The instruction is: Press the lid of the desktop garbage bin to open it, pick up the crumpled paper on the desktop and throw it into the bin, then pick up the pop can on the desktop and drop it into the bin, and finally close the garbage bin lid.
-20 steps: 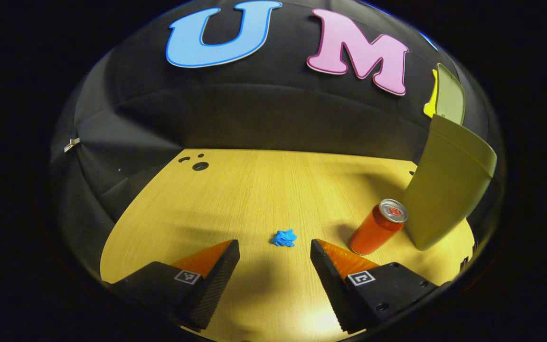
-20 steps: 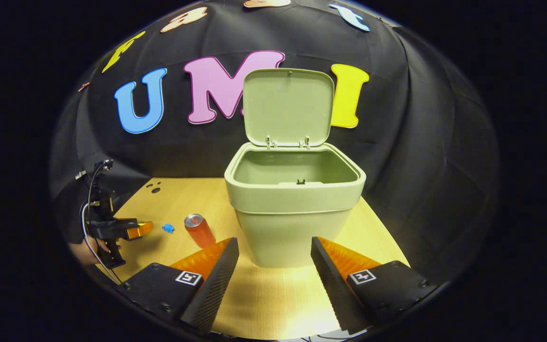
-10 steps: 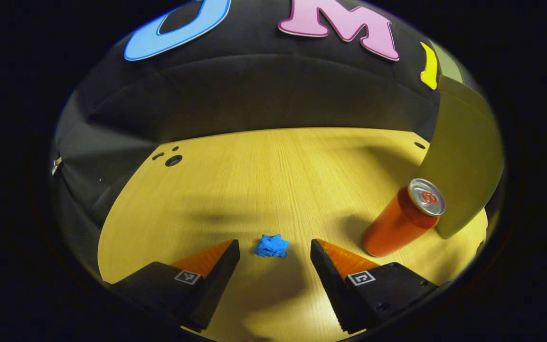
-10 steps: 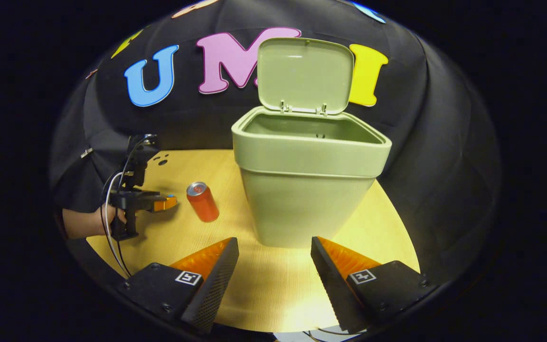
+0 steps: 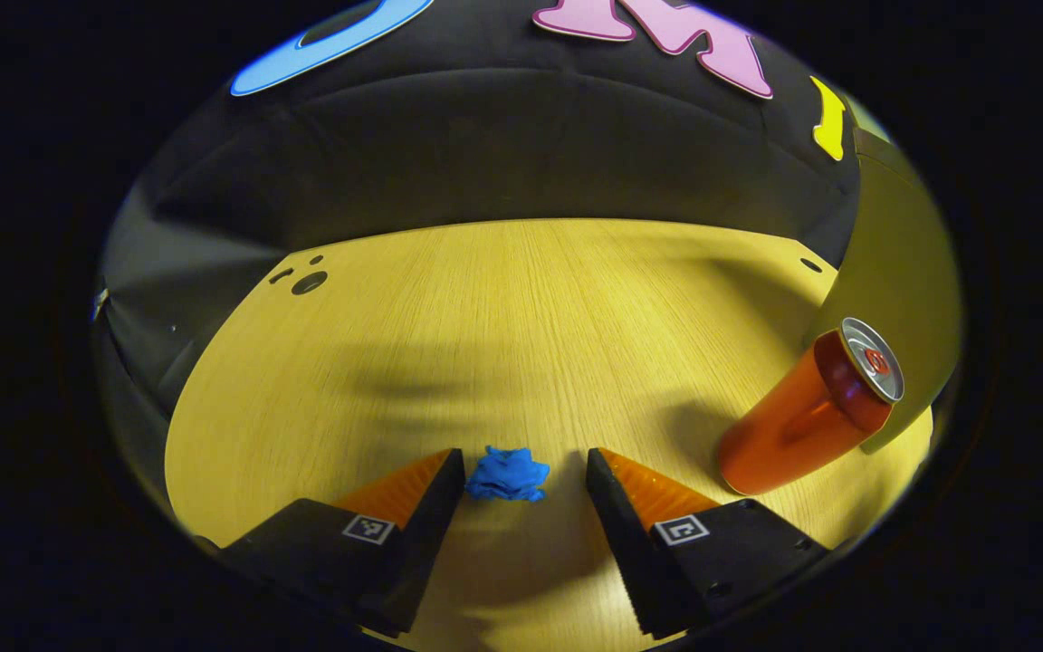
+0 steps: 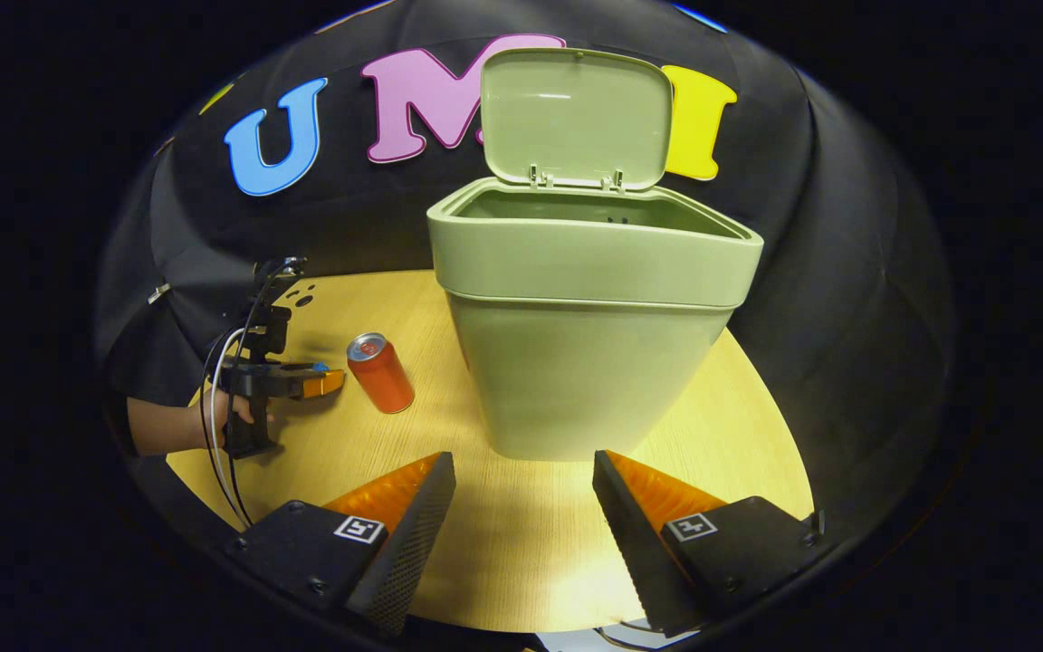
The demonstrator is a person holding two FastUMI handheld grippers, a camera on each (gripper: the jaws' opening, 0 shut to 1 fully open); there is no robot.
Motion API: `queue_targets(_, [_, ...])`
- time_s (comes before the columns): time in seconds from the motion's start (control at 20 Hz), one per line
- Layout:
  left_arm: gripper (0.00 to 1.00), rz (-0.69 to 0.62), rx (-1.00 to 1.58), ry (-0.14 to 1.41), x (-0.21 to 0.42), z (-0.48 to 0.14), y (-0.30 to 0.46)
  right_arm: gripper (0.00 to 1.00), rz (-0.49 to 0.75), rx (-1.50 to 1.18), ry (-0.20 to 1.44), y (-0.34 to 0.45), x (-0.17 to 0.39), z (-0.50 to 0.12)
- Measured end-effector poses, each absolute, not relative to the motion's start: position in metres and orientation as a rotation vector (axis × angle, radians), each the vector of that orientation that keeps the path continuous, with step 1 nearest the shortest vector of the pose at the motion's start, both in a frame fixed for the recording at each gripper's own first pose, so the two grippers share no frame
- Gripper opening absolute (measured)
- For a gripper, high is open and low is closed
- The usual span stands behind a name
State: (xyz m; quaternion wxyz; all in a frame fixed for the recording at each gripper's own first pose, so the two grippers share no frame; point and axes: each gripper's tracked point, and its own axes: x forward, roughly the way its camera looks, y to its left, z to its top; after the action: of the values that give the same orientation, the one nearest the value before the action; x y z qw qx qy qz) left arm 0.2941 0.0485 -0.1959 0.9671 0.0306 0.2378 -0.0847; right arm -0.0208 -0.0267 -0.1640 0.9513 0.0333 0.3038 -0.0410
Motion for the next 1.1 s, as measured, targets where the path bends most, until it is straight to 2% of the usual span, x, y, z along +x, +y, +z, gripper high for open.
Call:
queue_targets(0.1, [0.79,-0.167,0.049,0.479,0.292,-0.196,0.050,0.96,-0.086,0.082,0.624,-0.026,-0.020,-0.166])
queue_targets(0.15, [0.61,-0.160,0.036,0.477,0.293,-0.195,0.051,0.96,-0.086,0.088,0.627,-0.025,-0.020,-0.168])
queue_targets(0.2, [0.53,-0.158,0.018,0.476,0.291,-0.196,0.050,0.96,-0.086,0.093,0.628,-0.024,-0.020,-0.169])
queue_targets(0.35, [0.41,-0.157,-0.002,0.481,0.286,-0.196,0.051,0.97,-0.088,0.097,0.615,-0.022,-0.020,-0.168])
queue_targets(0.55, [0.34,-0.141,-0.020,0.453,0.284,-0.186,0.052,0.96,-0.082,0.105,0.613,-0.020,-0.025,-0.168])
queue_targets(0.6, [0.37,-0.145,-0.015,0.440,0.281,-0.180,0.050,0.96,-0.084,0.108,0.610,-0.020,-0.027,-0.168])
queue_targets(0.85, [0.36,-0.200,0.021,0.399,0.260,-0.140,0.038,0.97,-0.083,0.128,0.595,-0.021,-0.032,-0.165])
queue_targets(1.1, [0.36,-0.284,0.011,0.272,0.231,-0.065,0.012,0.96,-0.064,0.136,0.570,-0.021,-0.036,-0.162])
